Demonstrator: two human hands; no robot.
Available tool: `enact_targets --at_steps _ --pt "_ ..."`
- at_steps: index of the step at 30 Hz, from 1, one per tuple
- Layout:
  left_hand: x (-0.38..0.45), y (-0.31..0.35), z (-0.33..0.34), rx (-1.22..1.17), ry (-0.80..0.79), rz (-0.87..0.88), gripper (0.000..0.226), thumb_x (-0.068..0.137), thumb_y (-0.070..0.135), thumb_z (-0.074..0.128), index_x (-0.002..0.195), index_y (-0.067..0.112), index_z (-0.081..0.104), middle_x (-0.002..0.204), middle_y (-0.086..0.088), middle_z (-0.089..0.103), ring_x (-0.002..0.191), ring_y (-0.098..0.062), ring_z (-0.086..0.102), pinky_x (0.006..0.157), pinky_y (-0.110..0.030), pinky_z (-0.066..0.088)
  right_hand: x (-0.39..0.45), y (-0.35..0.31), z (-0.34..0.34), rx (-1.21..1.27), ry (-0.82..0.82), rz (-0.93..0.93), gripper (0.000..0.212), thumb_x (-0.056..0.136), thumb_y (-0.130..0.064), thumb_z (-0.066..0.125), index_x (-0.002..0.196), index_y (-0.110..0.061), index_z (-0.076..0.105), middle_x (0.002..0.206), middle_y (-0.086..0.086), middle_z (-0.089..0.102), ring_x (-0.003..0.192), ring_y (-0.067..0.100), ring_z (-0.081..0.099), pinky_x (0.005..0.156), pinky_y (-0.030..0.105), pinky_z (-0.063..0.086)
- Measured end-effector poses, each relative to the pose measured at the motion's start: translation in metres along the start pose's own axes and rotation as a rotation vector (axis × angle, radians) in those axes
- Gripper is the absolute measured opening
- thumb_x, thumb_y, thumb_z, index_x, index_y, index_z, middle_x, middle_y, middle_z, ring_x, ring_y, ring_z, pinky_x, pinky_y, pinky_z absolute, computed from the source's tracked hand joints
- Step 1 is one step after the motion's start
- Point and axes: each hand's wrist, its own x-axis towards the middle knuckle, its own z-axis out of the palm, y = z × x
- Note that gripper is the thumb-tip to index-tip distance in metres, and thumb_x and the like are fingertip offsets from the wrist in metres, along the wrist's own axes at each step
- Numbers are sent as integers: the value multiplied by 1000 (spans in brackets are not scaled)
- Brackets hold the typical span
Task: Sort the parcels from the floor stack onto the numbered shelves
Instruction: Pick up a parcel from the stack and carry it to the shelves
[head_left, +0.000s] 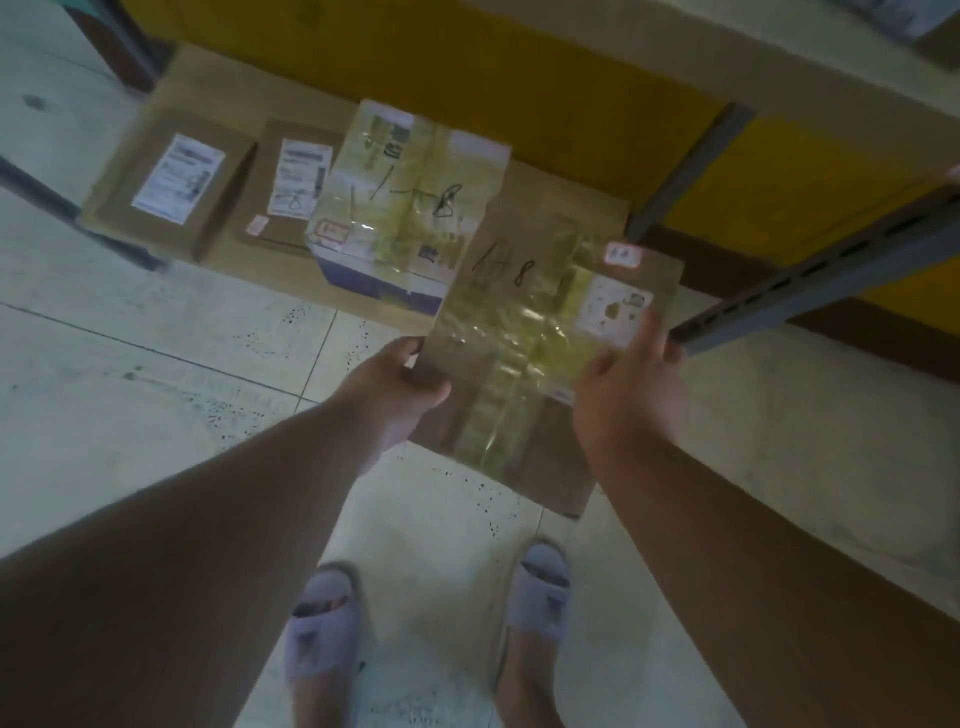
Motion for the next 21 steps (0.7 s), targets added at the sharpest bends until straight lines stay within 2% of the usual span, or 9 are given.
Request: enact_targets --at_steps 2,4,7,10,13,16,18,20,21 --pt "0 7 2 15 -21 30 42 91 27 66 130 39 57 102 -1 69 93 -27 69 86 -53 59 1 3 -3 5 41 18 62 99 -20 44 155 -23 16 152 18 31 121 39 52 89 48 52" --pt "0 13 4 62 -41 63 43 93 29 65 134 38 54 100 2 68 89 -23 68 76 -42 61 0 1 -4 9 27 58 63 99 -19 44 155 -23 16 154 18 28 123 41 51 93 52 52" --pt "11 24 9 195 1 72 45 97 35 60 140 31 49 91 8 60 79 -15 61 60 -29 51 10 -6 3 -29 -14 90 60 99 -19 45 153 -21 19 154 17 26 125 39 49 94 51 51" --pt "28 29 15 254 98 40 44 98 40 57 137 21 50 82 8 53 79 -19 61 73 -38 57 29 -12 23 -41 -60 88 55 98 -20 45 150 -17 26 153 14 27 128 36 46 99 51 49" --pt "39 21 16 249 146 21 42 95 35 60 134 22 51 85 7 56 80 -20 60 82 -41 56 42 -13 47 2 -95 73 53 98 -19 45 149 -16 29 153 13 27 125 36 50 99 51 49" --pt "49 9 17 244 200 55 42 90 31 63 131 26 55 100 4 66 83 -19 59 73 -34 51 55 -13 65 30 -98 29 51 99 -20 45 148 -17 29 152 12 27 118 36 55 95 51 52" --pt "58 4 21 156 248 46 32 89 26 62 121 29 61 97 6 69 76 -12 58 63 -29 46 67 -11 73 20 -80 14 50 100 -20 46 147 -17 32 150 14 32 114 36 58 92 48 53" --pt "66 4 28 66 281 35 18 89 22 59 105 29 64 93 4 70 76 -13 59 66 -30 49 80 -10 79 10 -46 -10 48 99 -19 48 146 -16 36 148 14 36 114 36 57 91 45 51" --pt "72 4 32 34 286 39 18 89 21 58 105 29 63 92 4 69 76 -14 59 68 -31 50 87 -9 81 5 -30 -23 46 99 -18 49 144 -15 38 147 13 37 116 35 56 91 43 50"
